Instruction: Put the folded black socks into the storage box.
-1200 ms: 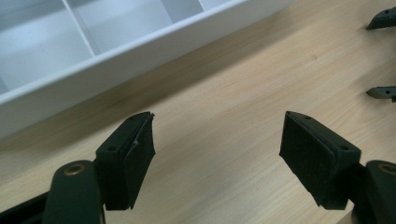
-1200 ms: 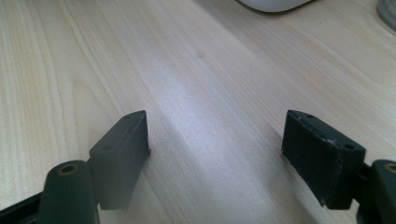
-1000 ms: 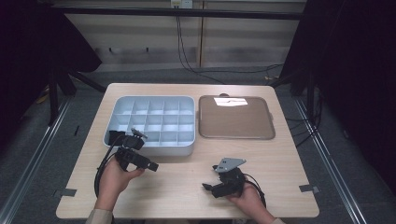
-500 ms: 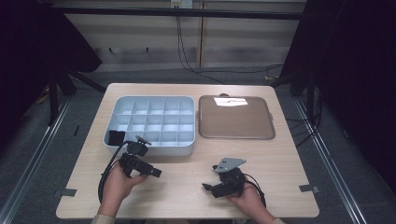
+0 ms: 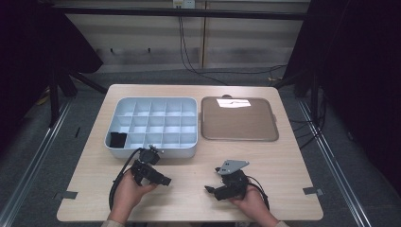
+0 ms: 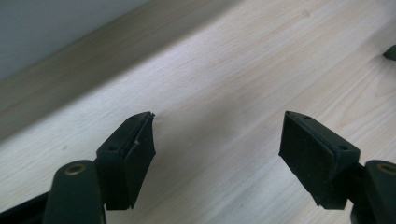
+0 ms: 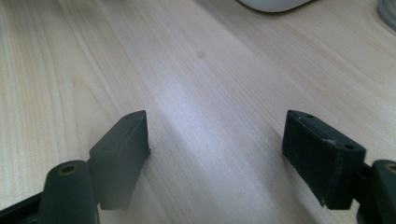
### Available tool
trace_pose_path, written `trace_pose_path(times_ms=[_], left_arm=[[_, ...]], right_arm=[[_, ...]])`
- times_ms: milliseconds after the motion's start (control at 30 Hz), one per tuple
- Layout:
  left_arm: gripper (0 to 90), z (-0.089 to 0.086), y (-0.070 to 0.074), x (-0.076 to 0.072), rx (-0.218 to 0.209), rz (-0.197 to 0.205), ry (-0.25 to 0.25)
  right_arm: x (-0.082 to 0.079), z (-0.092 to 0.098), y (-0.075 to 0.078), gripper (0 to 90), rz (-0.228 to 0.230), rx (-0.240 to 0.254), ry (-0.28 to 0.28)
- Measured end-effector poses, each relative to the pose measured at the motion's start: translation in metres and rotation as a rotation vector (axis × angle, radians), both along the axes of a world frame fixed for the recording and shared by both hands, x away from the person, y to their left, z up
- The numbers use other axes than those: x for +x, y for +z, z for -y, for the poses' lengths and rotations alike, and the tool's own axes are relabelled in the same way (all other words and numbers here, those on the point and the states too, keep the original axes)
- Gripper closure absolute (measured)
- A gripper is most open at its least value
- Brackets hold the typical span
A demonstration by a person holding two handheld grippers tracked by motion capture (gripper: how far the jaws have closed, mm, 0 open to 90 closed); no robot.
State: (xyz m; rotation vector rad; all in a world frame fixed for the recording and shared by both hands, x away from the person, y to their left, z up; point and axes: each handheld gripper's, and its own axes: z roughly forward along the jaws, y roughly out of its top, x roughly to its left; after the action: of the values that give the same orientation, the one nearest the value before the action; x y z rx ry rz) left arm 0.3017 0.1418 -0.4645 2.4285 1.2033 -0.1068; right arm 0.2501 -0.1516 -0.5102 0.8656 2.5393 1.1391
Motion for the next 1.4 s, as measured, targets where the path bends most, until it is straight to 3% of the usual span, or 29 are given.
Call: trace_pose_path(times_ms=[233,500,667,1033,1200,1400], left_arm=[[26.0,0.009,-0.008,-0.004,0.025,0.011,-0.031],[23.6,0.010,-0.010,-0.009,0.014,0.061,-0.043],[21.4,0.009,-0.014,-0.016,-0.001,0.126,-0.063],[11.1,0.008,-0.021,-0.025,-0.021,0.212,-0.131],[5.9,0.014,-0.025,-0.032,0.015,0.260,-0.156],[0.0,0.020,-0.028,-0.037,0.037,0.282,-0.167]], right_arm=[[0.000,0.000,0.000,22.7,0.000,-0.001,0.000],[0.000,0.000,0.000,22.7,0.000,0.000,0.000],[0.000,0.000,0.000,22.7,0.000,0.000,0.000],[0.000,0.000,0.000,22.7,0.000,0.000,0.000],[0.000,0.000,0.000,22.7,0.000,-0.002,0.000],[0.000,0.000,0.000,22.7,0.000,-0.002,0.000]])
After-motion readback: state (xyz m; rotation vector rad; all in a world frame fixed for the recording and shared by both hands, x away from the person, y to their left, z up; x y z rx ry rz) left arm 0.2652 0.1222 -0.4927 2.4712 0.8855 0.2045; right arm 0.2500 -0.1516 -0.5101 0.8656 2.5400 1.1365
